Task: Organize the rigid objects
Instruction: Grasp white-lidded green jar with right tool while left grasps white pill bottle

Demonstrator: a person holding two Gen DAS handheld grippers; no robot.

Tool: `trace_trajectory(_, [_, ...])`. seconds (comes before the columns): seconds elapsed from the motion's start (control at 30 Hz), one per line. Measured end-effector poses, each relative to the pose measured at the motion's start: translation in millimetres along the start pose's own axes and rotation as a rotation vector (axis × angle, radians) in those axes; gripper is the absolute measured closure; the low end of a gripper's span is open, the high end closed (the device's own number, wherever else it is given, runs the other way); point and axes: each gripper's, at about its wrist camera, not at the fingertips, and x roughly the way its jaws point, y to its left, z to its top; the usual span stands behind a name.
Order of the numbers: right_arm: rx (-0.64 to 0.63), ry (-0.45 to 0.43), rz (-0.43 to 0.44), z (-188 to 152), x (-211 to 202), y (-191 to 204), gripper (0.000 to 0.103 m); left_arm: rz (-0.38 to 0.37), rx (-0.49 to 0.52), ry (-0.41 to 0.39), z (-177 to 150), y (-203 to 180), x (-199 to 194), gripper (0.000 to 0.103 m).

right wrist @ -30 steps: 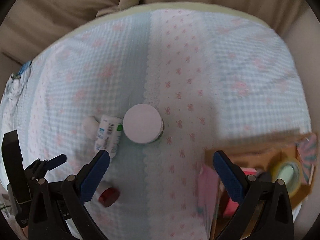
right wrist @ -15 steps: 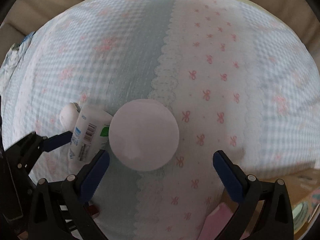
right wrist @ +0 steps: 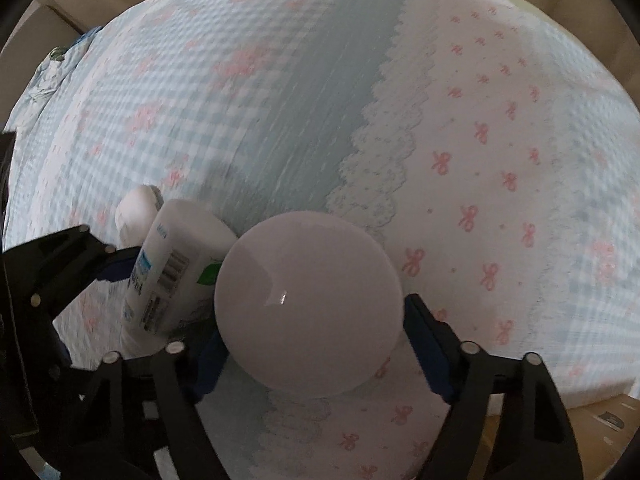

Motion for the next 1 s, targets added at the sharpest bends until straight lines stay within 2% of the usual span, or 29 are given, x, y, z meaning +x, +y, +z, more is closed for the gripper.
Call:
trace_trajectory(0.43, [0.043,-0.036,0.005,-15,-9,-5,0.036,-0.024,-0.025,-0.016,12,2,1,0.057])
trace_trajectory(0.77, [0.101,-0.106,0.005,-18,-55,-11,0.039,-0.023,-0.052,-0.082,7,13,-44,0.057])
trace_trajectory(1.0, [0.100,-0.088,-0.019,-20,-51,-2,0.039,-0.039,-0.143,-0.094,-30,44,-69,0.057])
